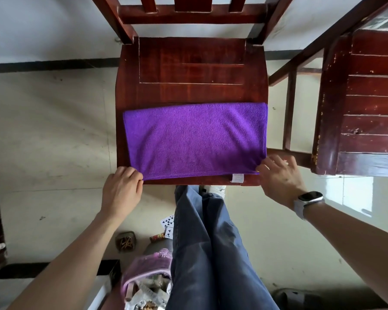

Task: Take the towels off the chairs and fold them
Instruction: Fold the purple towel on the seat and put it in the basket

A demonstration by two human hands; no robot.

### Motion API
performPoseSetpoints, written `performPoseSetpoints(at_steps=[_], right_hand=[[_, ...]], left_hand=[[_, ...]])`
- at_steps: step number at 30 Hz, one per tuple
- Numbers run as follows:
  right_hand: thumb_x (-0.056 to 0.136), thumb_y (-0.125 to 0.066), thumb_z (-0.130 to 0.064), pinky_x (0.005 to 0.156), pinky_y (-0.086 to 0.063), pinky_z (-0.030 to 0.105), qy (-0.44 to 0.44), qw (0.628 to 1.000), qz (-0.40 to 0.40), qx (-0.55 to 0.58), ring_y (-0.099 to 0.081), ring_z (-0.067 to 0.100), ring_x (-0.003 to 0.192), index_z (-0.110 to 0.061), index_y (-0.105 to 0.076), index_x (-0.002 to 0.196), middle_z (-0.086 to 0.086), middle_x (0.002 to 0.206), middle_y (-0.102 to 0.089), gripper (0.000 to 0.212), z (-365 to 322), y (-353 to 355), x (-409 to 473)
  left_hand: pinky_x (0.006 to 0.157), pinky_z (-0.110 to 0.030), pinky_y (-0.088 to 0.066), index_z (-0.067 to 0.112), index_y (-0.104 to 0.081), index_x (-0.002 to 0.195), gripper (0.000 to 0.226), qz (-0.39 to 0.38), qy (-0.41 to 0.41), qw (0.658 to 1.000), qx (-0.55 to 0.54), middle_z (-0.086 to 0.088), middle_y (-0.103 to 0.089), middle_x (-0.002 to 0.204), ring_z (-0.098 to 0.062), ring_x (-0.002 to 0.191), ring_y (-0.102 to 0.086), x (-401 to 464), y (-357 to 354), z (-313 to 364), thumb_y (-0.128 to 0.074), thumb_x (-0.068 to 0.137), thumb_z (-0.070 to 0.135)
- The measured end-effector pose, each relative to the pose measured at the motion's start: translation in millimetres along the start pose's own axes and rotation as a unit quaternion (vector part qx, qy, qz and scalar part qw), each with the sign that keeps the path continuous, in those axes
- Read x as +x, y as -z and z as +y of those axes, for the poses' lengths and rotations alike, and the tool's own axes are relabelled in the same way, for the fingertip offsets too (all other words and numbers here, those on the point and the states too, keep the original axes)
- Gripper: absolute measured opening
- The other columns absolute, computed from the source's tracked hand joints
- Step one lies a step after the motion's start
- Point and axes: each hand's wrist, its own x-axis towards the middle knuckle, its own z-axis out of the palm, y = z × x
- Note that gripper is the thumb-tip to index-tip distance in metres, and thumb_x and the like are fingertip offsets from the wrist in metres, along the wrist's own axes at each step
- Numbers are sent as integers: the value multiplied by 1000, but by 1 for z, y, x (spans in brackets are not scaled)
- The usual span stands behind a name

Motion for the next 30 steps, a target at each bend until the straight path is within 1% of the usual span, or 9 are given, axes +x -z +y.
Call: performPoseSetpoints(at_steps=[4, 6, 8, 10, 12, 15, 19, 25, 30], right_hand=[[71, -51, -18, 70, -30, 37, -15, 998, 45, 40, -61, 30, 75, -12, -64, 77, 7, 81, -64, 16, -10, 13, 5], [72, -56, -18, 82, -37, 41, -9, 997, 56, 43, -62, 32, 91, -13, -65, 91, 11, 99, -65, 22, -20, 15, 19], [78, -52, -22, 99, -36, 54, -18, 998, 43, 43, -54, 35, 114, -15, -60, 113, 16, 122, -58, 37, -34, 13, 41], [82, -47, -31, 104, -26, 64, -25, 999, 22, 38, -41, 37, 129, -19, -48, 130, 18, 139, -45, 50, -47, 11, 66], [82, -46, -39, 104, -19, 67, -41, 998, 9, 37, -33, 39, 135, -23, -40, 137, 19, 146, -35, 58, -55, 5, 90], [83, -41, -49, 105, -14, 67, -93, 994, 20, 55, -28, 36, 138, -31, -31, 141, 16, 150, -29, 61, -55, -9, 112], [87, -35, -54, 107, -12, 64, -104, 992, 48, 52, -25, 32, 140, -37, -27, 141, 9, 152, -27, 57, -48, -25, 114], [88, -35, -45, 108, -10, 64, -96, 991, 62, 74, -20, 34, 140, -30, -28, 142, 14, 152, -24, 57, -30, -20, 109], [91, -29, -39, 109, -9, 62, -170, 981, 28, 87, -16, 34, 142, -24, -24, 144, 16, 153, -20, 56, 1, -20, 112]], left_hand=[[57, -35, -45, 8, -67, 71, 32, 67, 21, 997, -31, -7, -64, 74, -31, 70, -57, 9, 17, 12, -41, 81, 25], [65, -38, -48, 8, -67, 88, 31, 109, 34, 992, -51, -11, -65, 90, -33, 80, -59, 25, 23, 24, -41, 84, 24], [83, -44, -48, 10, -60, 113, 39, 100, 45, 992, -58, -16, -59, 117, -36, 105, -56, 47, 23, 39, -40, 86, 30], [102, -54, -33, 17, -47, 131, 52, 69, 50, 995, -50, -16, -43, 141, -39, 130, -38, 68, 17, 50, -40, 85, 40], [107, -62, -15, 26, -34, 140, 62, 50, 57, 996, -38, -14, -25, 152, -40, 139, -19, 86, 6, 54, -38, 83, 52], [106, -66, -4, 32, -23, 144, 71, 52, 76, 996, -24, -12, -15, 155, -40, 141, -8, 102, -11, 47, -32, 81, 64], [109, -63, -4, 30, -24, 144, 73, 86, 80, 993, -6, -13, -19, 154, -41, 141, -12, 105, -22, 39, -32, 81, 67], [112, -56, -3, 23, -23, 145, 72, 118, 76, 989, -40, -16, -17, 153, -37, 142, -10, 102, -18, 33, -32, 84, 61], [113, -56, -11, 16, -19, 146, 69, 105, 171, 976, -80, -22, -11, 153, -41, 141, -9, 106, -17, 11, -27, 88, 52]])
